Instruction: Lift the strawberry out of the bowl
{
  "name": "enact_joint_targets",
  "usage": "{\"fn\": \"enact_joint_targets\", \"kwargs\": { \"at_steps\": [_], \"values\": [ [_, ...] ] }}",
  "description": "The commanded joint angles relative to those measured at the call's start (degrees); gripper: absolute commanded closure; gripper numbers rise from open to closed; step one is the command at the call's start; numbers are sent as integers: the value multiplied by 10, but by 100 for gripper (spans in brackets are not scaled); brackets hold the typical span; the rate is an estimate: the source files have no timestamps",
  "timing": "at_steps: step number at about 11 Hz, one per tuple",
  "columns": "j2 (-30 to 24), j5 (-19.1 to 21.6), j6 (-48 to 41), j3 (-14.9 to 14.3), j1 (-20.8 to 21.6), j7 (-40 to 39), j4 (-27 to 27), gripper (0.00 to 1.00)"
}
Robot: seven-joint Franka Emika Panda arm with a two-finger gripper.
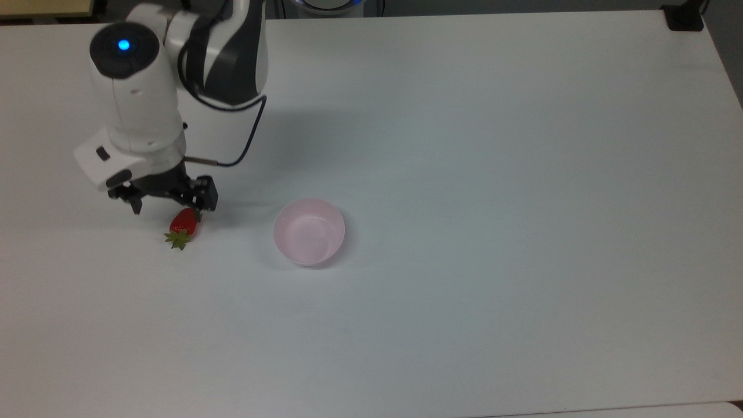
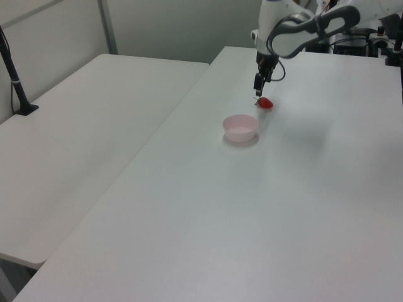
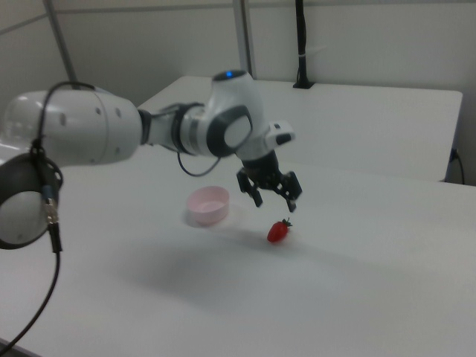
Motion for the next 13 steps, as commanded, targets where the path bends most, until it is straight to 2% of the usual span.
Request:
{"fn": "enact_joint_targets", "kwargs": {
  "at_steps": [1, 3, 6, 8, 10, 13],
  "values": [
    [-109, 7, -125, 4, 45, 56, -25, 0],
    [-160, 18, -186, 4, 77, 114, -26, 0],
    [-231, 66, -275, -6, 115, 125, -39, 0],
    [-281, 67, -306, -14, 137, 125, -70, 0],
    [-304, 67, -324, -39, 166, 125, -79, 0],
    [-314, 68, -336, -39, 167, 125, -79, 0]
  ]
}}
